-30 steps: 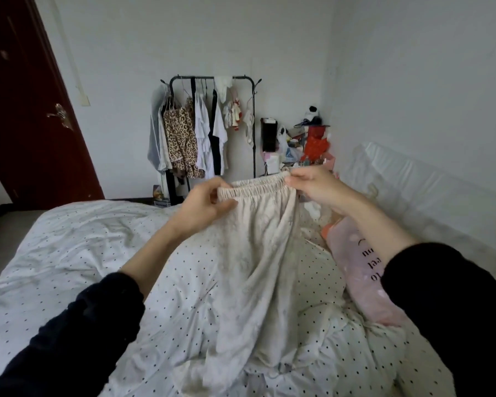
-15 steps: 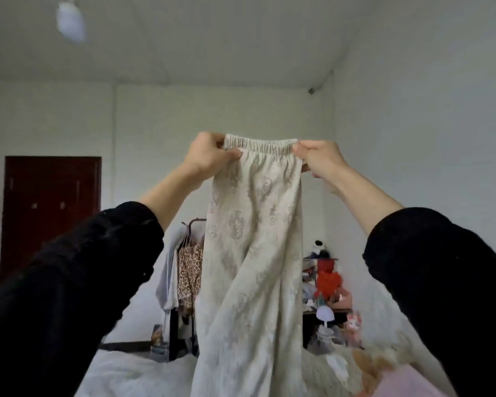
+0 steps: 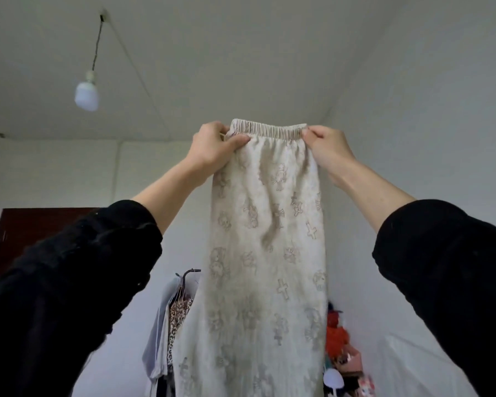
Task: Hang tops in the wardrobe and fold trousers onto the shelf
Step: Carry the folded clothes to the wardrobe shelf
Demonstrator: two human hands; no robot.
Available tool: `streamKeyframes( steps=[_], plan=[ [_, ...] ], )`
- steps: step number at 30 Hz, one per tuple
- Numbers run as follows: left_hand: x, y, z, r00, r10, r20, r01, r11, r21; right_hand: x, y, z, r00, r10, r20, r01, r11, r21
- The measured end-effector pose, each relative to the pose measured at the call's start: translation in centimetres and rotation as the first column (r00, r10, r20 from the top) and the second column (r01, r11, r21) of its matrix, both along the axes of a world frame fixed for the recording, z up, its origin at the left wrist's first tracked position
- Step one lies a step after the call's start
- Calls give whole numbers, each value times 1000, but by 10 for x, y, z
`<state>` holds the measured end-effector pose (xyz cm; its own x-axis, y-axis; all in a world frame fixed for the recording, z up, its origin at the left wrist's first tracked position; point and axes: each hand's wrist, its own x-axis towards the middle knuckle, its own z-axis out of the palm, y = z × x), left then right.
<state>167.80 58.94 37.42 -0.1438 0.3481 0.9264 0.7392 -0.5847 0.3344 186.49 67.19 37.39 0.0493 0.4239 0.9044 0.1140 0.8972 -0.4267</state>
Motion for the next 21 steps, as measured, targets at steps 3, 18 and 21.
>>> streamKeyframes(
  steps=[3, 18, 21],
  plan=[
    [18, -7, 2, 997, -78, 1, 78, 995, -65, 20, -1, 12, 999, -38, 34, 37, 999, 10],
    [66, 10, -32, 899, -373, 229, 431, 844, -318, 69, -14, 8, 965, -193, 178, 215, 970, -113],
    [29, -2, -54, 894, -319, 314, 421, 838, -348, 22, -10, -7, 957, -98, 272, 144, 978, -153]
  ],
)
